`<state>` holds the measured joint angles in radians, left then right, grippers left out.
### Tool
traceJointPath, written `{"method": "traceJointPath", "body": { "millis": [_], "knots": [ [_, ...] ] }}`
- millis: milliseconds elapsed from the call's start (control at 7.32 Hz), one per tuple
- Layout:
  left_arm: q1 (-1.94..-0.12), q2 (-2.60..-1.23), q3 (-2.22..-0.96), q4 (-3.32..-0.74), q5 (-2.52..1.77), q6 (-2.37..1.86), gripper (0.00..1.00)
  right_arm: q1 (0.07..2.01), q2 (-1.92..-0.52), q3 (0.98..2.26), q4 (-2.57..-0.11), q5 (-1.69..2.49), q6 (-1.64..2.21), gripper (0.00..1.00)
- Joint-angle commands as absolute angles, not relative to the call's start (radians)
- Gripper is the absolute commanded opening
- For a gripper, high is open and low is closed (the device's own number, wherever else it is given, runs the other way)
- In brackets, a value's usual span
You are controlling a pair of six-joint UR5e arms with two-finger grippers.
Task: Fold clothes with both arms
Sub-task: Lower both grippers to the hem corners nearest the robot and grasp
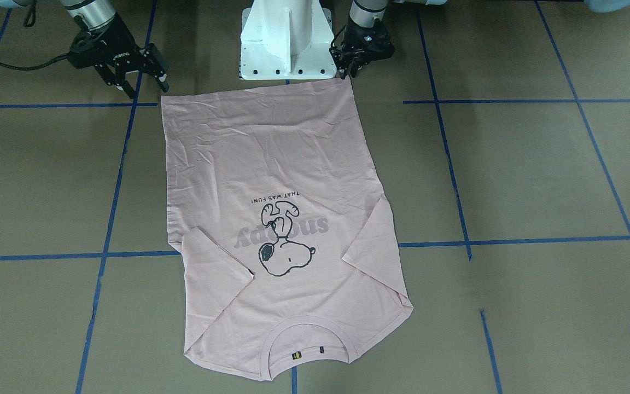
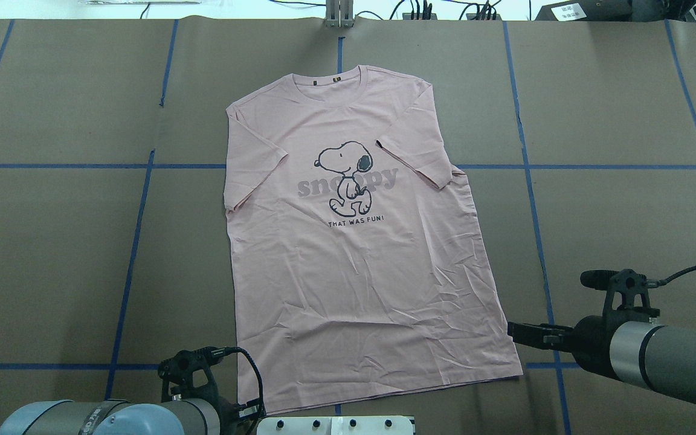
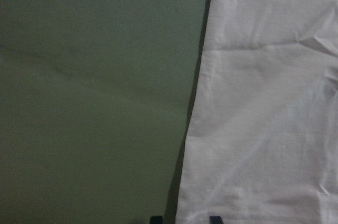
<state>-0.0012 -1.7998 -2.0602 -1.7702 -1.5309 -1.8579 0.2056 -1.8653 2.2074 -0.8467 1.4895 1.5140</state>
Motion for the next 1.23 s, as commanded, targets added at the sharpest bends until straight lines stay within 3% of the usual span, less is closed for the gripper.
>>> {"method": "traceJointPath", "body": {
  "millis": [0,683,956,1093],
  "knots": [
    [0.0,-1.804,-2.057,-1.77,-1.531,-1.85,0.35,0.206,-1.865,2.207,-0.847,1.489,1.514,0.93],
    [0.003,-1.805,-2.04,-1.77,-1.531,-1.847,0.35,0.206,-1.865,2.207,-0.847,1.489,1.514,0.93],
    [0.003,-1.805,-2.039,-1.77,-1.531,-1.845,0.09,0.206,-1.865,2.207,-0.847,1.489,1.514,0.93],
    [0.003,-1.805,-2.037,-1.77,-1.531,-1.845,0.08,0.206,-1.865,2.207,-0.847,1.489,1.514,0.93]
  ]
}}
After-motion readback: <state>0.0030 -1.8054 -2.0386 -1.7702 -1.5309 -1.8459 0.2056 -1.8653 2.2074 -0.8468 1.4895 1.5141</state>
